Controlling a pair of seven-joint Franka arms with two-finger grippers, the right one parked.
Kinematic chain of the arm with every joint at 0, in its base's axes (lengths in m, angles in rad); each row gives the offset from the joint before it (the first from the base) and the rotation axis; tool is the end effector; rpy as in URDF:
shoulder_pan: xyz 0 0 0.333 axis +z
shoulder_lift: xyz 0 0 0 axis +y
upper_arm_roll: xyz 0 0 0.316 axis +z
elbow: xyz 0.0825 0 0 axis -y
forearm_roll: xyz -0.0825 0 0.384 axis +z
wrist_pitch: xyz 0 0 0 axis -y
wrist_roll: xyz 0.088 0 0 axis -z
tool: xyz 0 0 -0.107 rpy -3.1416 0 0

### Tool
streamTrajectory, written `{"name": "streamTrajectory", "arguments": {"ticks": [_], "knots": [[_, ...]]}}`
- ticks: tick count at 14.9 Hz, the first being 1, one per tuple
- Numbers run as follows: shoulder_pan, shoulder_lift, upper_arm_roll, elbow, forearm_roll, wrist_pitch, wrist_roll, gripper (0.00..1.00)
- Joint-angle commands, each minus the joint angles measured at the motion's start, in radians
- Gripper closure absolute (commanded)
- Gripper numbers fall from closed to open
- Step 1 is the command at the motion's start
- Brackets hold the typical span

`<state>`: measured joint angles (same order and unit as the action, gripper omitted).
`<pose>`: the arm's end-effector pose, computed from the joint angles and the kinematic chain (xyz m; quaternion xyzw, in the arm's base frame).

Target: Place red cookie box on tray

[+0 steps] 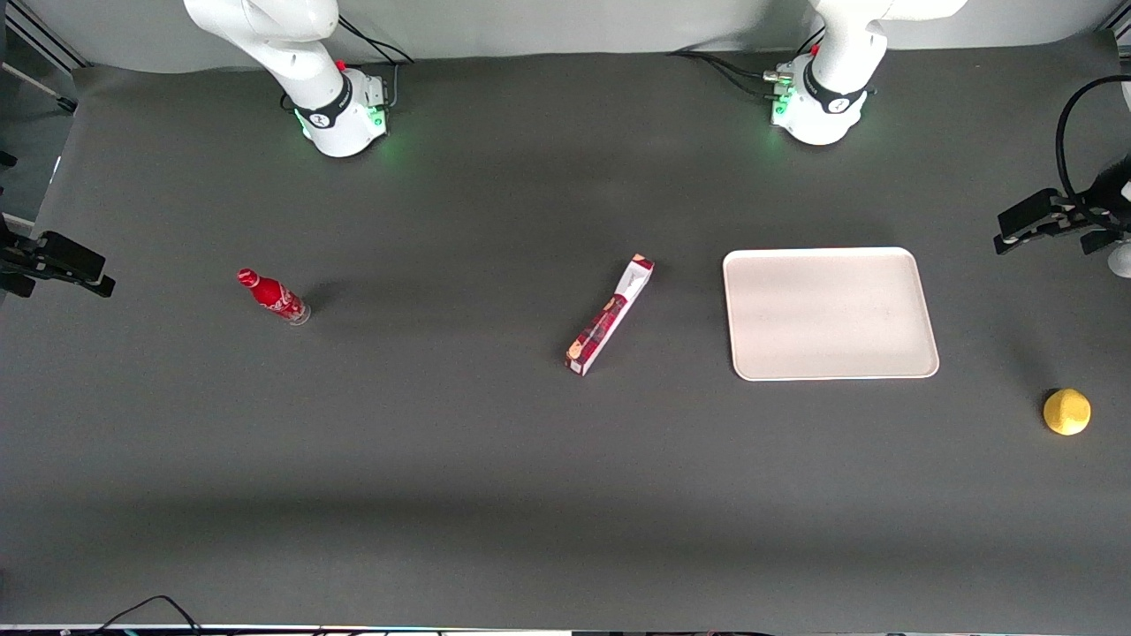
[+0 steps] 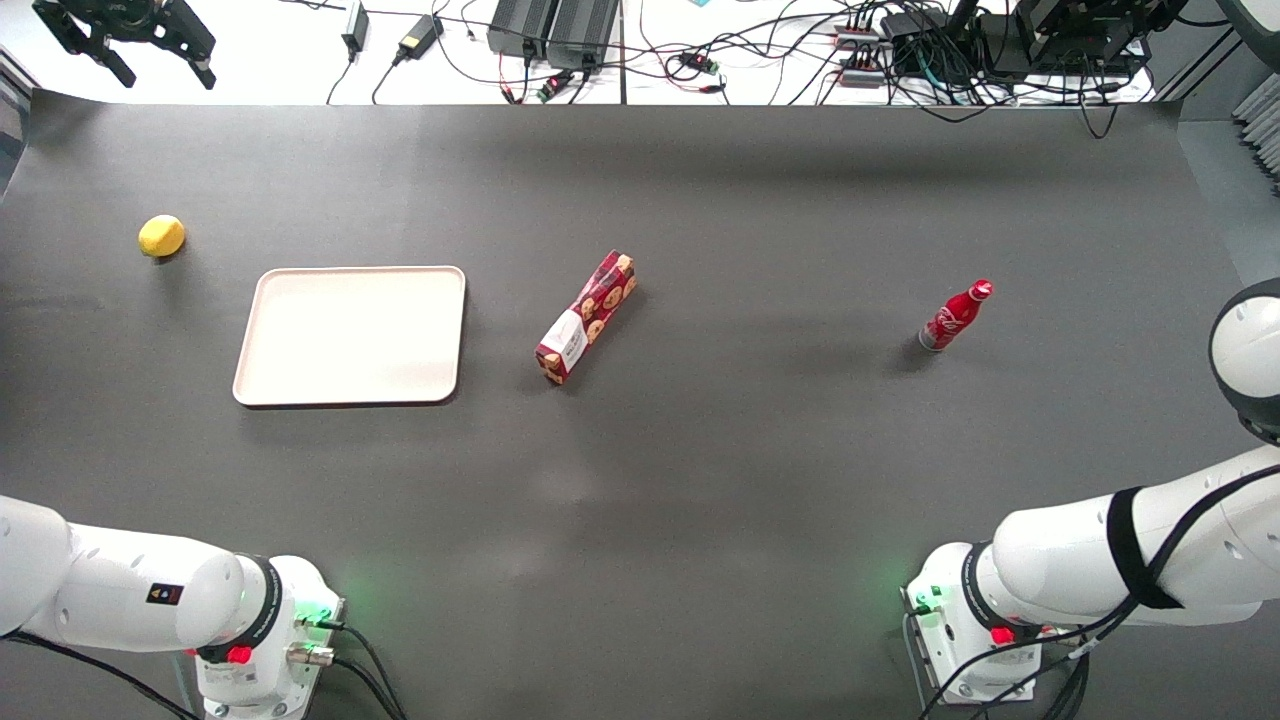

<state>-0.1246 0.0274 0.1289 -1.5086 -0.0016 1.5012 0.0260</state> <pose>0.5562 0.0011 0.6326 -0.9998 0.0109 0.0173 0.0007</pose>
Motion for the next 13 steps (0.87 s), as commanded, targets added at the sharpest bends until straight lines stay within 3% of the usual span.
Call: {"name": "streamTrajectory", "arguments": {"ticks": [1,7,13], "knots": [[-0.001,0.003,0.0,0.021,0.009,-0.024,0.002,0.0],[-0.023,0.009,-0.026,0.016,-0.018,-0.022,0.047,0.0],[-0.029,0.084,-0.268,0.016,-0.035,0.003,0.069,0.0]]}}
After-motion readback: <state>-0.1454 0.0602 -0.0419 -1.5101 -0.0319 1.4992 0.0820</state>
